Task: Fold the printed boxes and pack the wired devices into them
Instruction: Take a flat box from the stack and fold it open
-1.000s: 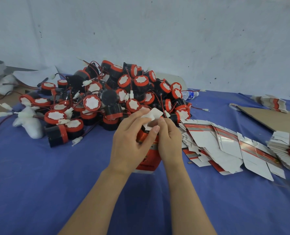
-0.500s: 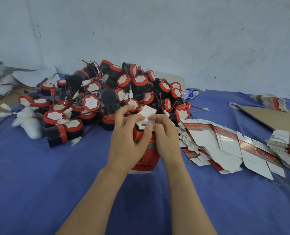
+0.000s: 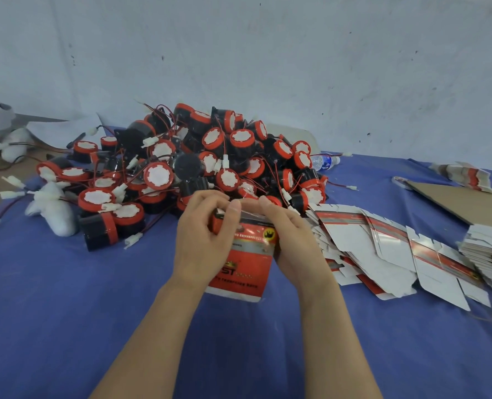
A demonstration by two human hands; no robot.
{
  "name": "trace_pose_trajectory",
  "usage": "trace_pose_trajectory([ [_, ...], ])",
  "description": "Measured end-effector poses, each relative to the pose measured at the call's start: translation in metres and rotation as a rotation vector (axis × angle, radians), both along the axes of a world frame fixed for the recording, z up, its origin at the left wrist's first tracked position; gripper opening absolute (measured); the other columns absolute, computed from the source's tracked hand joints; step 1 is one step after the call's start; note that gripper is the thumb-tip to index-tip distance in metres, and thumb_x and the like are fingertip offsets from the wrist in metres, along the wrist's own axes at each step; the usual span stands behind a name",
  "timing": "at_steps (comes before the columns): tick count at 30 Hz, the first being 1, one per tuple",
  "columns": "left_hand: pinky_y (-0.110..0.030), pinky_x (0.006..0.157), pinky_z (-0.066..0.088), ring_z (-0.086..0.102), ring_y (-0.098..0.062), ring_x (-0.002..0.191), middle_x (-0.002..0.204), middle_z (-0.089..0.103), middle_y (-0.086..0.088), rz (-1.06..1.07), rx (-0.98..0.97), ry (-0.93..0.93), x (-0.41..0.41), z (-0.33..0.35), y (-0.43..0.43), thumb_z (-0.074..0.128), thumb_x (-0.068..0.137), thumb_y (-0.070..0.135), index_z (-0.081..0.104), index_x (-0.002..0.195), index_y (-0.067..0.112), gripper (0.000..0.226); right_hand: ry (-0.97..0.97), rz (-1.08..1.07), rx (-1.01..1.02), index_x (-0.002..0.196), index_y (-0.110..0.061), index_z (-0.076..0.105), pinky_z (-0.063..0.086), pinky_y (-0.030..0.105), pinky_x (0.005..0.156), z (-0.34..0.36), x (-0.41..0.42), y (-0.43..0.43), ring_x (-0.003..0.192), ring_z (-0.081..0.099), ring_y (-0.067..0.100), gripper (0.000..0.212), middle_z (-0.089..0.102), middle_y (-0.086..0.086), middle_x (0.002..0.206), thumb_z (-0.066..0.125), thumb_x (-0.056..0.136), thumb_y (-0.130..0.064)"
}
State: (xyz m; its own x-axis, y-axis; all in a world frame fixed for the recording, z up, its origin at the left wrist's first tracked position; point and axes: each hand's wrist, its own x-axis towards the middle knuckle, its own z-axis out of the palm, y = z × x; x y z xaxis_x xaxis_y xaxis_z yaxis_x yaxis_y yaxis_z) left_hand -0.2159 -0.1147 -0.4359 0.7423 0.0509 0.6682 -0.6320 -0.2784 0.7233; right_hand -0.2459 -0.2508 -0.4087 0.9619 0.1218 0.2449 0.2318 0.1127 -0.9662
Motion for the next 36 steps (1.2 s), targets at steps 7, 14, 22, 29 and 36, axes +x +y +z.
trace_pose_trajectory([
  [7,-0.014,0.069,0.05,0.066,-0.002,0.083,0.098,0.064,0.022,-0.14,-0.014,-0.028,-0.005,0.002,0.001,0.045,0.087,0.059,0.038,0.099,0.041,0.022,0.274,0.045,-0.068,0.114,-0.014,0.064,0.058,0.029,0.071,0.0,0.001,-0.019,0.084,0.069,0.018,0.025,0.07,0.006,0.105,0.062,0.09,-0.018],
  [14,-0.029,0.091,0.051,0.058,-0.004,0.107,0.115,0.063,0.011,0.152,0.125,-0.034,0.0,-0.003,0.004,0.037,0.092,0.057,0.056,0.118,0.024,0.046,0.117,-0.164,-0.144,0.099,-0.024,0.069,0.058,0.026,0.075,-0.004,0.002,-0.009,0.085,0.07,0.015,0.011,0.074,0.002,0.097,0.063,0.09,-0.02],
  [22,-0.043,0.103,0.044,0.048,-0.014,0.122,0.126,0.051,0.007,-0.038,-0.213,0.258,-0.004,-0.004,-0.018,0.045,0.086,0.061,0.046,0.122,0.027,0.05,-0.097,-0.345,-0.336,0.127,-0.02,0.059,0.047,0.007,0.076,-0.014,0.012,0.018,0.099,0.059,-0.004,0.034,0.064,-0.014,0.113,0.059,0.094,-0.028],
  [29,-0.046,0.106,0.036,0.045,-0.016,0.122,0.115,0.045,0.023,0.059,-0.168,0.08,-0.003,-0.01,-0.017,0.028,0.098,0.033,0.052,0.115,0.021,0.032,-0.037,-0.237,-0.315,0.125,-0.013,0.057,0.055,0.028,0.085,-0.016,0.011,0.019,0.103,0.064,0.013,0.03,0.067,0.0,0.113,0.057,0.096,-0.018],
  [36,-0.051,0.106,0.036,0.047,-0.022,0.124,0.115,0.045,0.026,0.084,-0.158,-0.049,0.001,-0.013,-0.015,0.025,0.099,0.036,0.057,0.116,0.01,0.044,-0.039,-0.22,-0.271,0.115,-0.023,0.054,0.053,0.016,0.076,-0.02,0.012,0.02,0.098,0.064,0.006,0.022,0.066,-0.006,0.11,0.059,0.094,-0.017],
])
